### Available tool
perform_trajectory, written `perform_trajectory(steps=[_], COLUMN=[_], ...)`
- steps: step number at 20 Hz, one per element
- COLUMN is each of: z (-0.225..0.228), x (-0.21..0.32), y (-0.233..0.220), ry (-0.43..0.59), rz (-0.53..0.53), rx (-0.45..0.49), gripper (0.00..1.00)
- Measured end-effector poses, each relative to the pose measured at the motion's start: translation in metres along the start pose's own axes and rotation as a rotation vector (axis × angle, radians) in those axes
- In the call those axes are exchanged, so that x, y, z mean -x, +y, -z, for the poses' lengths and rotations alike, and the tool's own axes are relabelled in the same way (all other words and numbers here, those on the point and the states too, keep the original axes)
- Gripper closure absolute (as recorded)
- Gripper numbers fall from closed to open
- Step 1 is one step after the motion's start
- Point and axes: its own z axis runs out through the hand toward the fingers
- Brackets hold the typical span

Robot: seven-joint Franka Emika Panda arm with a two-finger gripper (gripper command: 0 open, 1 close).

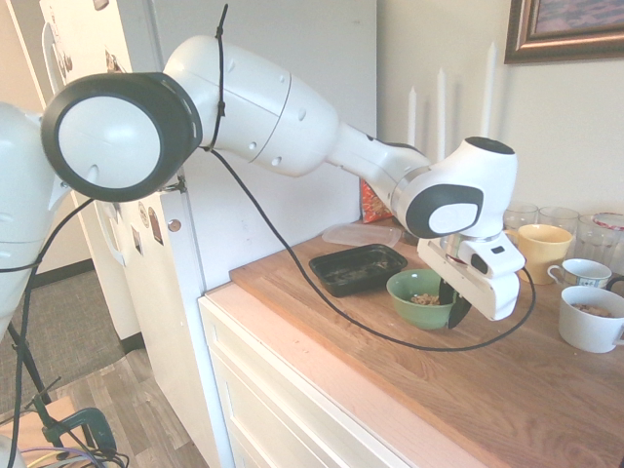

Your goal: Pour the cereal into the box

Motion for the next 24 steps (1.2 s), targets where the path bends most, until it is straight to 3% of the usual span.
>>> perform_trajectory(steps=[6,12,18,24], z=[0.024,0.088,0.13,0.112], x=[0.012,0.031,0.072,0.152], y=[-0.016,-0.027,-0.053,-0.101], ry=[0.017,0.057,0.207,0.39], rz=[0.033,0.076,0.134,0.218], rx=[-0.022,-0.058,0.021,0.132], gripper=[1.0,1.0,1.0,1.0])
